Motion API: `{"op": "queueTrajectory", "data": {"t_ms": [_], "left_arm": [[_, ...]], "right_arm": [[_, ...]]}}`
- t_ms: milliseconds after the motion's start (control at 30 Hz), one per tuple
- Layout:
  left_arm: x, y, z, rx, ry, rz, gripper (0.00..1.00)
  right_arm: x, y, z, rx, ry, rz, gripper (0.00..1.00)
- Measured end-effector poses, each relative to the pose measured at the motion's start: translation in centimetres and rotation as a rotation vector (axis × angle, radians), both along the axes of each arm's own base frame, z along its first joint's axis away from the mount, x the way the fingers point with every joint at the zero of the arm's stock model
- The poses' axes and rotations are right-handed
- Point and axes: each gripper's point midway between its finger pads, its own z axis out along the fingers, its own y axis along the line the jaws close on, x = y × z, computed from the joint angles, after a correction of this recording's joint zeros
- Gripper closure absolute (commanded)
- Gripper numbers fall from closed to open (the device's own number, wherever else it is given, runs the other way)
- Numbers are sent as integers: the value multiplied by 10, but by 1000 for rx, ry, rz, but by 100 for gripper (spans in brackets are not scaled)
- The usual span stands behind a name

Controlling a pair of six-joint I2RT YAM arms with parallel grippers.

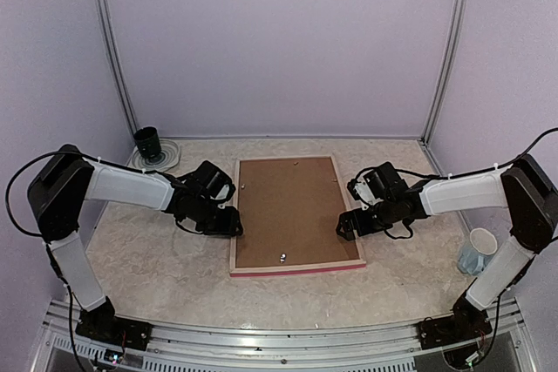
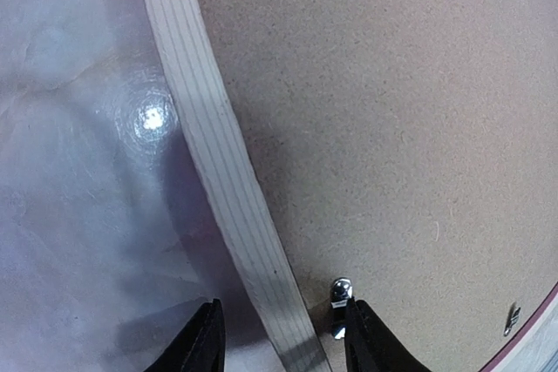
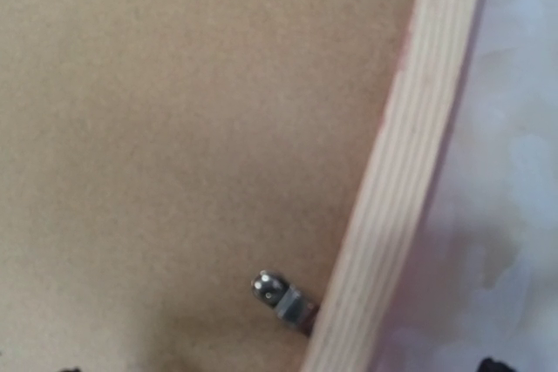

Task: Put the photo into the frame
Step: Press the fastener onto the backboard.

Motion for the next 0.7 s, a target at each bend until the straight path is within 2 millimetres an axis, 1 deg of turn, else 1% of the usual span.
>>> {"op": "queueTrajectory", "data": {"t_ms": [233,467,700], "left_arm": [[0,-2,1,-12,1,-5,53],[0,-3,-2,-12,5,-7,54],[0,-4,-3,-9,0,-7,57]], "right_arm": [[0,0,0,0,0,0,2],[0,0,0,0,0,0,2],[0,0,0,0,0,0,2]]}}
